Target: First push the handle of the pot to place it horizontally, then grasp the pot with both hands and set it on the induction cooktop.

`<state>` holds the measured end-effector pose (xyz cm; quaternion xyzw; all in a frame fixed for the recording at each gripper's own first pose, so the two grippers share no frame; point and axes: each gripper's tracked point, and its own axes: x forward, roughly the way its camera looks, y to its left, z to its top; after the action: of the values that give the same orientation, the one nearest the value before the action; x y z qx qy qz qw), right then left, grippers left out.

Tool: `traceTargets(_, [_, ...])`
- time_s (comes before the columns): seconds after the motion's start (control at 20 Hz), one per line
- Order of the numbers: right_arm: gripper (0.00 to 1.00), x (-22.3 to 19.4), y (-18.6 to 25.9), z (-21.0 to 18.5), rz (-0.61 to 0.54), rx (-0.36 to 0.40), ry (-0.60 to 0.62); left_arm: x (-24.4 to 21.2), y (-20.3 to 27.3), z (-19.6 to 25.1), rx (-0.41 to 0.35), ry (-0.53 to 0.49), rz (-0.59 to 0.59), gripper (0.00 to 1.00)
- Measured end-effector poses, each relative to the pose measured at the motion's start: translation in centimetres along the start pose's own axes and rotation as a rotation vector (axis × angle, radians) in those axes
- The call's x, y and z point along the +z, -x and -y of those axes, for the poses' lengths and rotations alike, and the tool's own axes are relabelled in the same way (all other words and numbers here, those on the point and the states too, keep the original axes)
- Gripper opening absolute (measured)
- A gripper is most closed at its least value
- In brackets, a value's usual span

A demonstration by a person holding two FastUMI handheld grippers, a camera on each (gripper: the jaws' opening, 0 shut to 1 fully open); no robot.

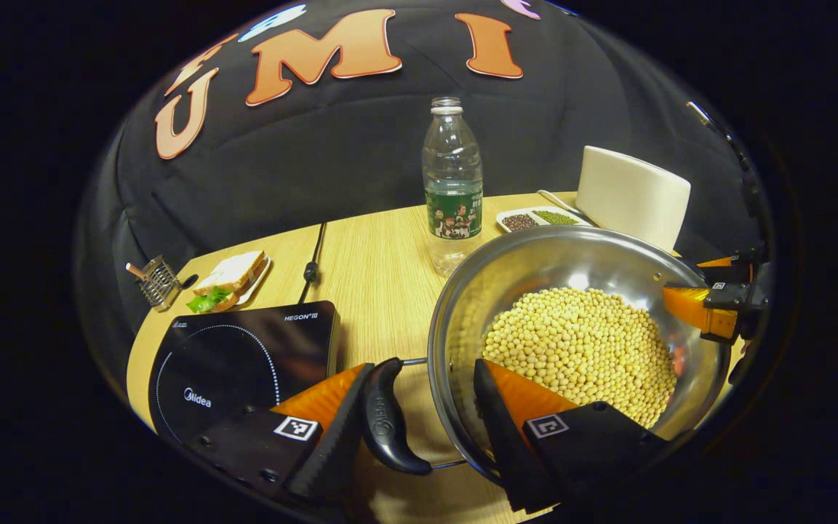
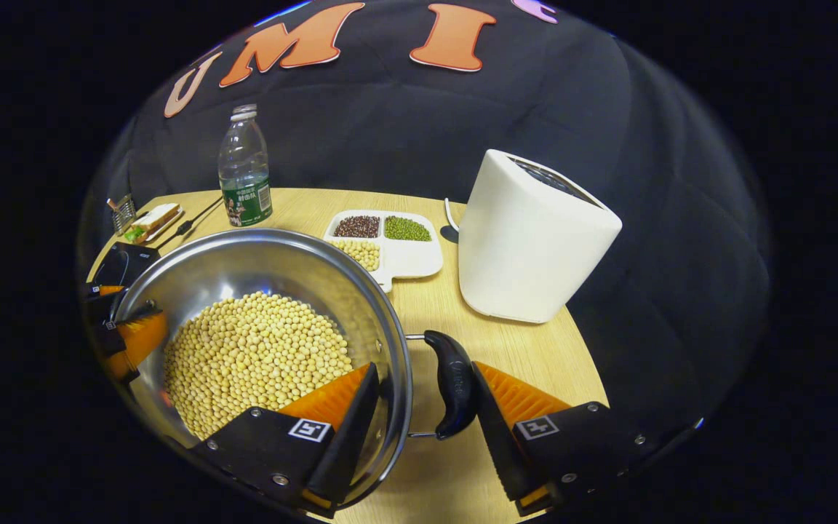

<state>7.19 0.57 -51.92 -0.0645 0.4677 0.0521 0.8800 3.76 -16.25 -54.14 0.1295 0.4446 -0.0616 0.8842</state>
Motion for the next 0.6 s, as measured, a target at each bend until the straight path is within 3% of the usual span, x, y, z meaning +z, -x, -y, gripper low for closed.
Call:
traceTargets(0.2, [0.77, -0.1, 0.1, -0.1, -0.001, -0.003, 0.011, 0.4, -0.6, -0.8, 0.040, 0.013, 0.003, 0.87])
traceTargets(0.25, [0.76, -0.3, 0.3, 0.0, -0.012, 0.001, 0.004, 0.4, -0.7, -0.8, 0.043, 0.018, 0.005, 0.80])
traceTargets(0.4, [0.67, -0.9, 0.8, 0.2, -0.037, 0.002, -0.001, 0.3, -0.3, 0.1, 0.018, 0.025, 0.001, 0.80])
traceTargets(0.45, [0.71, -1.3, 0.9, 0.6, -0.044, -0.004, -0.003, 0.3, -0.3, 0.5, 0.007, 0.026, 0.003, 0.80])
traceTargets(0.6, [0.71, -2.0, 1.9, 1.5, -0.052, 0.010, -0.043, 0.5, -0.4, 1.1, -0.022, 0.015, 0.015, 0.77])
